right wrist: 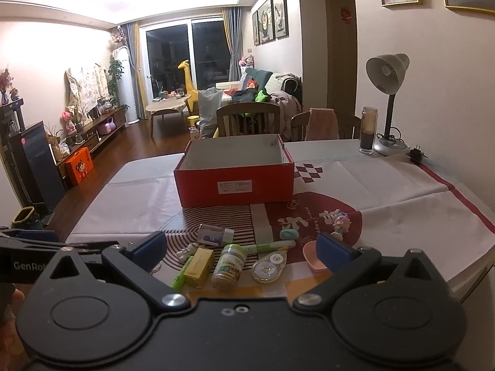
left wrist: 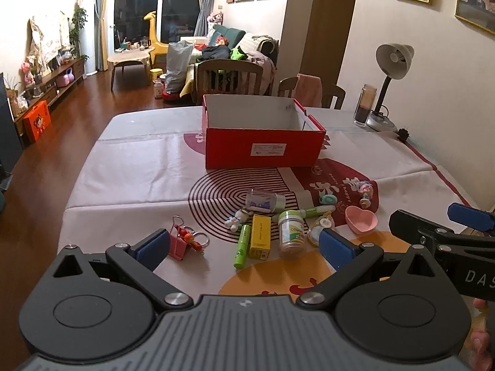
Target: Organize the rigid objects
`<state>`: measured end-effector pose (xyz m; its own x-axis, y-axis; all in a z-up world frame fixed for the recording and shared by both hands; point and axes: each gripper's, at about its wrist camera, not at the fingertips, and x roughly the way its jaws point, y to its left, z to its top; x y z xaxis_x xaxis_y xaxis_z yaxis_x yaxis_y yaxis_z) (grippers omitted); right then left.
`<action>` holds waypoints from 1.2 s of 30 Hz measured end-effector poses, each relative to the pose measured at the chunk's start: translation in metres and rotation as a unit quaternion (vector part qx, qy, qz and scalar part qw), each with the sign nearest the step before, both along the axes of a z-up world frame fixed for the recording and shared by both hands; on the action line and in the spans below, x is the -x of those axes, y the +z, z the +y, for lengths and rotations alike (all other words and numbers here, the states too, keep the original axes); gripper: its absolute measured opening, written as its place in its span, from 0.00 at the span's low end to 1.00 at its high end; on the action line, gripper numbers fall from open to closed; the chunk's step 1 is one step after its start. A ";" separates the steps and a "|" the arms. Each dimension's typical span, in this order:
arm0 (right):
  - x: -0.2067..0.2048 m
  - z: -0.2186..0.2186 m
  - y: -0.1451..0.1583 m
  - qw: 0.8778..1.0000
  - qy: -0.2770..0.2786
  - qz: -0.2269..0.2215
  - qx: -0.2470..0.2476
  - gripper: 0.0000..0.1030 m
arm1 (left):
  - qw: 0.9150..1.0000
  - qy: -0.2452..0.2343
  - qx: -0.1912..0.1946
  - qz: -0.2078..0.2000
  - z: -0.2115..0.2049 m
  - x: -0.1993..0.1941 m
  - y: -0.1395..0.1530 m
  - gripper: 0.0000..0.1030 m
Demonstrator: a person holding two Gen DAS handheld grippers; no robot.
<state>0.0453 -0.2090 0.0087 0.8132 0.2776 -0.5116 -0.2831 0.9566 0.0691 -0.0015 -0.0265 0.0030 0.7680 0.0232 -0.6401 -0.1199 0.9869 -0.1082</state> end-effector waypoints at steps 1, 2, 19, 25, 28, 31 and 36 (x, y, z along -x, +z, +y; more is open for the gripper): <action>0.000 -0.001 0.000 1.000 0.000 0.000 0.001 1.00 | 1.000 -0.001 0.001 0.000 -0.001 -0.001 0.000 1.00; 0.000 -0.002 0.001 1.000 0.001 -0.001 0.003 1.00 | 1.000 -0.002 0.001 0.001 -0.001 -0.001 0.000 1.00; -0.036 -0.022 -0.011 1.000 0.018 0.010 0.010 0.99 | 1.000 0.008 -0.004 0.015 -0.010 -0.034 -0.010 1.00; -0.067 -0.031 -0.021 0.999 0.035 0.028 0.000 0.96 | 0.999 0.024 -0.004 0.022 -0.014 -0.056 -0.014 1.00; -0.083 -0.037 -0.026 0.999 0.037 0.039 -0.001 0.96 | 0.999 0.034 -0.001 0.027 -0.014 -0.069 -0.017 1.00; -0.098 -0.043 -0.033 0.998 0.042 0.047 0.005 0.96 | 0.999 0.043 -0.001 0.030 -0.013 -0.080 -0.019 1.00; -0.122 -0.060 -0.047 0.997 0.045 0.066 0.012 0.96 | 0.996 0.078 0.001 0.041 0.002 -0.089 -0.033 1.00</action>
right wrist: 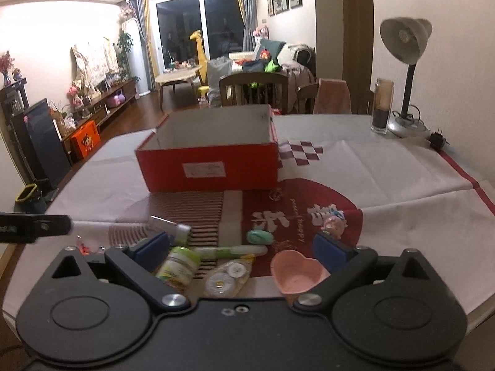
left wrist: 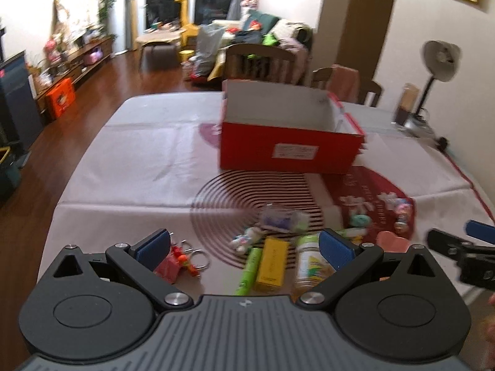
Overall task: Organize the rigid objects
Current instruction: 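Reach the left tool to the keyring charm while the right tool reaches the pink heart dish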
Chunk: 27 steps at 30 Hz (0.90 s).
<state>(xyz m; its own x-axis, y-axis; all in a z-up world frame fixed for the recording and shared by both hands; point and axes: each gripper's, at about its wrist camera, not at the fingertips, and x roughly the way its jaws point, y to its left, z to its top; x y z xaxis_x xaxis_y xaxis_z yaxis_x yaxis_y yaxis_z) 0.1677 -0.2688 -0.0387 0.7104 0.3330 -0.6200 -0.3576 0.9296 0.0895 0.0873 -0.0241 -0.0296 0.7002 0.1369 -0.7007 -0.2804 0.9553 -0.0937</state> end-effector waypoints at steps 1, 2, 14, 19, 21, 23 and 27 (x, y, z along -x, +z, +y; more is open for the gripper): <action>-0.004 -0.004 -0.004 1.000 0.002 0.007 0.001 0.96 | 1.000 0.008 0.004 0.006 0.005 -0.001 -0.006 1.00; -0.007 -0.006 -0.007 1.000 0.003 0.011 0.003 0.96 | 1.000 0.008 0.009 0.008 0.008 -0.001 -0.009 1.00; -0.032 -0.023 -0.041 0.998 0.015 0.037 0.046 0.93 | 0.995 0.081 0.021 0.061 0.047 -0.006 -0.069 1.00; -0.039 -0.024 -0.051 0.997 0.013 0.050 0.064 0.91 | 0.993 0.094 0.008 0.077 0.060 -0.009 -0.089 1.00; -0.040 -0.024 -0.055 0.996 0.012 0.053 0.069 0.89 | 0.992 0.090 0.003 0.084 0.060 -0.011 -0.093 0.99; -0.042 -0.025 -0.059 0.996 0.011 0.057 0.073 0.89 | 0.993 0.078 -0.002 0.086 0.054 -0.013 -0.096 0.99; -0.049 -0.028 -0.066 0.995 0.005 0.061 0.083 0.86 | 0.993 0.069 0.000 0.092 0.047 -0.020 -0.102 0.99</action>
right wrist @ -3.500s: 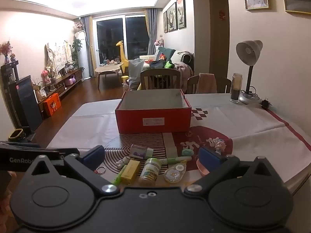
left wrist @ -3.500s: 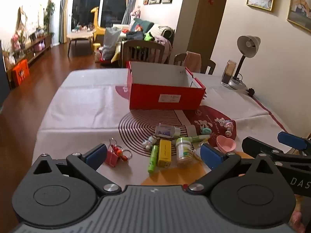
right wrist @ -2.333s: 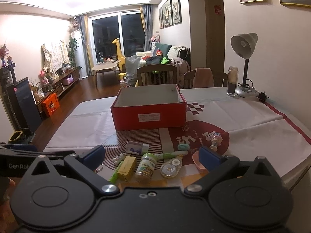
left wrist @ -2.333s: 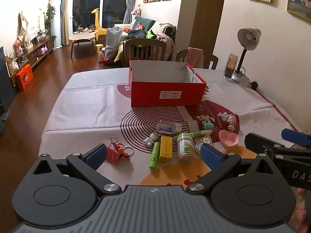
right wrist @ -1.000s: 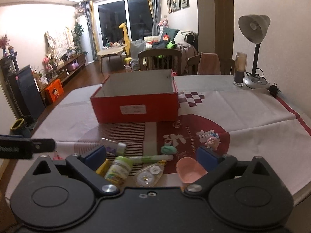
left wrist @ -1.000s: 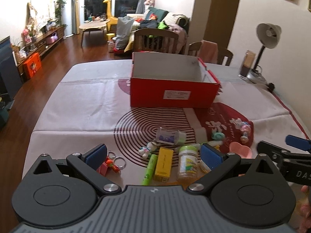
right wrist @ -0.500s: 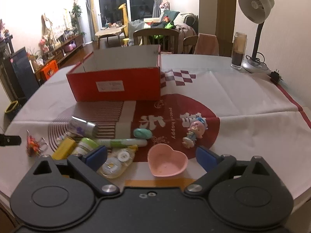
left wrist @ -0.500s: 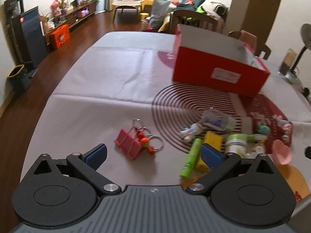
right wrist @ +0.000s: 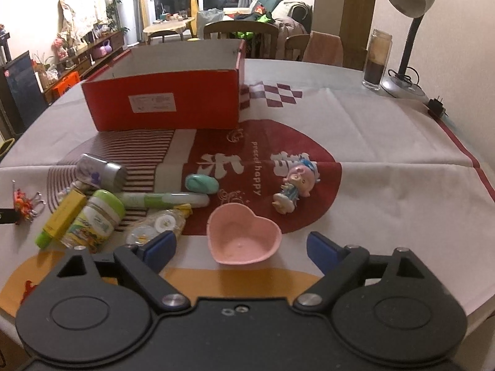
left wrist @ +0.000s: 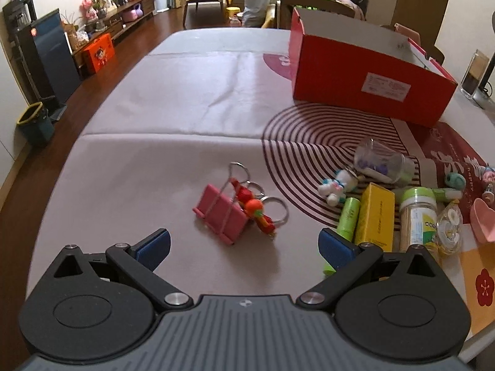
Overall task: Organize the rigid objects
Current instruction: 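Reach the left tool to the keyring charm while the right tool reaches the pink heart dish, then close the left tool on the keyring charm while the right tool grips the pink heart dish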
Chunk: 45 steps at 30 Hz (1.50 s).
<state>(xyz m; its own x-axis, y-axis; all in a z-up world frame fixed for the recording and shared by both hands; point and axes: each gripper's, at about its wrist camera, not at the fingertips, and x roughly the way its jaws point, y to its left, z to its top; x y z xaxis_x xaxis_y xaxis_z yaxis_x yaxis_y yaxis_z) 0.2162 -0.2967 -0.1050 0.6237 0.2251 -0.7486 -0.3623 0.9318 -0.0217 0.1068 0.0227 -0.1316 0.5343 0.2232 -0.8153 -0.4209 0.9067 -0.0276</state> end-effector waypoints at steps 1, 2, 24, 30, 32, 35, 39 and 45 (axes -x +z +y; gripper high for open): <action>-0.002 0.000 -0.003 1.000 -0.001 0.001 0.004 0.86 | 1.000 0.000 0.002 0.000 0.000 -0.001 -0.001 0.99; -0.004 -0.001 -0.005 1.000 -0.001 0.002 0.007 0.86 | 1.000 -0.001 0.002 0.000 -0.001 -0.002 -0.002 0.99; -0.032 0.006 -0.030 0.999 0.013 0.030 0.025 0.84 | 0.998 0.028 0.047 0.026 0.000 -0.025 -0.025 0.44; -0.036 0.005 -0.034 0.999 0.014 0.035 0.028 0.84 | 0.997 0.041 0.058 0.029 0.004 -0.031 -0.026 0.33; -0.037 0.005 -0.035 0.999 0.014 0.036 0.028 0.84 | 0.997 0.041 0.053 0.030 0.003 -0.033 -0.026 0.32; -0.038 0.006 -0.036 0.999 0.017 0.036 0.027 0.84 | 0.997 0.044 0.050 0.027 0.005 -0.037 -0.024 0.27; -0.038 0.007 -0.037 0.999 0.022 0.037 0.028 0.84 | 0.997 0.052 0.051 0.031 0.009 -0.043 -0.025 0.21; -0.040 0.007 -0.037 0.999 0.026 0.039 0.023 0.84 | 0.996 0.061 0.054 0.032 0.013 -0.043 -0.025 0.12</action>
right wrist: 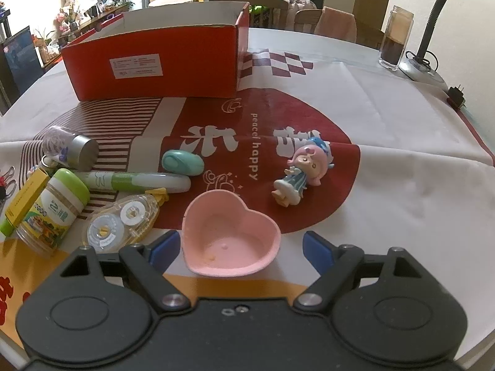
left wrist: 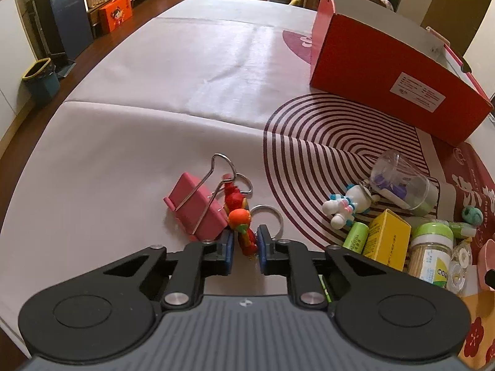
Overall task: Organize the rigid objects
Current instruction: 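Close the left tool on the keyring charm while the right tool grips the pink heart dish, then carry the keyring charm and pink heart dish into the red shoebox with both tools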
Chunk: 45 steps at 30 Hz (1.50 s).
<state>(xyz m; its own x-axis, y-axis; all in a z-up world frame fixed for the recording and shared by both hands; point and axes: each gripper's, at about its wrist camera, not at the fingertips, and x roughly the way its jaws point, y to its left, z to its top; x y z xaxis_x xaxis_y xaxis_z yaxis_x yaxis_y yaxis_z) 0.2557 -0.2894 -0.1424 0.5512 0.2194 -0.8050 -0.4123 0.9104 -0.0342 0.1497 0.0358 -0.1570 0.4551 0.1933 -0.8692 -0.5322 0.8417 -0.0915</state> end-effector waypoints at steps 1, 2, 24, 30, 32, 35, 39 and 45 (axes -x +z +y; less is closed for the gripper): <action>0.000 0.000 0.000 1.000 0.001 0.001 -0.002 0.84 | 1.000 0.001 -0.001 0.001 0.001 0.001 0.000 0.12; -0.001 0.000 0.000 1.000 0.002 0.001 -0.003 0.85 | 1.000 0.002 -0.001 0.000 0.000 0.001 0.001 0.12; -0.015 0.012 -0.004 0.997 0.062 0.035 0.027 0.68 | 0.999 0.022 0.004 -0.033 0.003 0.024 0.033 0.11; -0.019 0.006 0.017 0.997 0.071 0.033 0.005 0.68 | 0.998 0.030 0.007 -0.046 0.002 0.025 0.044 0.11; -0.023 0.006 0.027 0.997 0.076 0.034 -0.004 0.68 | 0.998 0.028 0.007 -0.051 0.000 0.023 0.052 0.11; -0.029 0.007 0.041 0.996 0.083 0.029 -0.013 0.68 | 0.998 0.019 0.003 -0.059 -0.004 0.018 0.062 0.11; -0.042 0.010 0.058 0.995 0.092 0.023 -0.027 0.68 | 0.998 0.006 -0.004 -0.064 -0.010 0.008 0.071 0.11; -0.061 0.019 0.082 0.992 0.115 0.002 -0.042 0.68 | 0.997 -0.008 -0.004 -0.077 -0.018 -0.014 0.087 0.11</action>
